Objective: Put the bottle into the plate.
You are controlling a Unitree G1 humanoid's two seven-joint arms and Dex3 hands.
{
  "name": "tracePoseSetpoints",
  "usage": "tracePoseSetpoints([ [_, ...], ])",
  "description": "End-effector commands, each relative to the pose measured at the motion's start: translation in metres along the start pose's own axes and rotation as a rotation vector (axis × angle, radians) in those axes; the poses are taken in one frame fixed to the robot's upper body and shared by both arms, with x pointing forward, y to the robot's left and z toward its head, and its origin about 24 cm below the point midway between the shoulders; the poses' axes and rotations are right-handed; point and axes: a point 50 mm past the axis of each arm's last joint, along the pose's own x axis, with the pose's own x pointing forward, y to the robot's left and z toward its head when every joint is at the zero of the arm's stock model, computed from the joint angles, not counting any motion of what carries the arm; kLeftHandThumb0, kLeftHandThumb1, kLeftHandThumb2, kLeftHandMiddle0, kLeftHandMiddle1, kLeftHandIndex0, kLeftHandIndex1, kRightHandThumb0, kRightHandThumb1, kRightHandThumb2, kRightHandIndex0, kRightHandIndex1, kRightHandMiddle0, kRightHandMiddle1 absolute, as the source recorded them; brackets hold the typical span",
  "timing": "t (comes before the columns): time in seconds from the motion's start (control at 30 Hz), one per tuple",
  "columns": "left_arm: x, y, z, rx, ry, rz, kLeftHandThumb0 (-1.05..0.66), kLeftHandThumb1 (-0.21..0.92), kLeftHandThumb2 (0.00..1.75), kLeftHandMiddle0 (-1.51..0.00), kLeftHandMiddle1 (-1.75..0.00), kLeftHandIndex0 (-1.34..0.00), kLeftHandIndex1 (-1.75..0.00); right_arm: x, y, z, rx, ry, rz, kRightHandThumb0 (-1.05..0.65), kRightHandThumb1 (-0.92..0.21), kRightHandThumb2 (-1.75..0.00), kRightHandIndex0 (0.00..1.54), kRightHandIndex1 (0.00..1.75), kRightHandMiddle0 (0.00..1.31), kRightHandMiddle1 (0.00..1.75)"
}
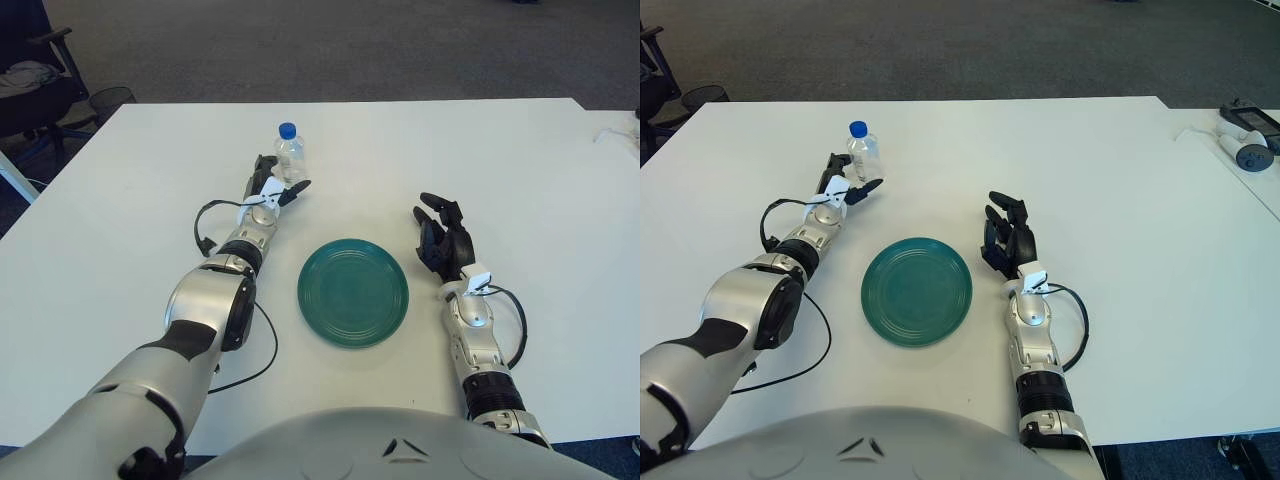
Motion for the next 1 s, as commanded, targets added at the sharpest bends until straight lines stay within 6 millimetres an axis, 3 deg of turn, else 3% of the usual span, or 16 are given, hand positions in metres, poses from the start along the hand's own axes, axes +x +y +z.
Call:
tracePoseSetpoints([
  [0.0, -0.0069, -0.0225, -0.0005, 0.007, 0.001, -0.105, -0.76, 0.84, 0.00, -0.35, -0.81, -0.02, -1.24, -0.0229, -0.0106, -0.0338, -0.009, 0.189, -0.040, -0.57, -0.92, -0.69, 0.44, 0.03, 0.00, 0.91],
  [0.97, -0.0100, -0.0298, -0.0060, -0.013, 0.057, -0.127, -0.73, 0.83, 0.01, -0.34, -0.82, -0.03, -1.27, -0.0245, -0.0107, -0.0385, -0.009, 0.207, -0.040, -0.61, -0.92, -0.66, 0.45, 0.03, 0.00, 0.93],
])
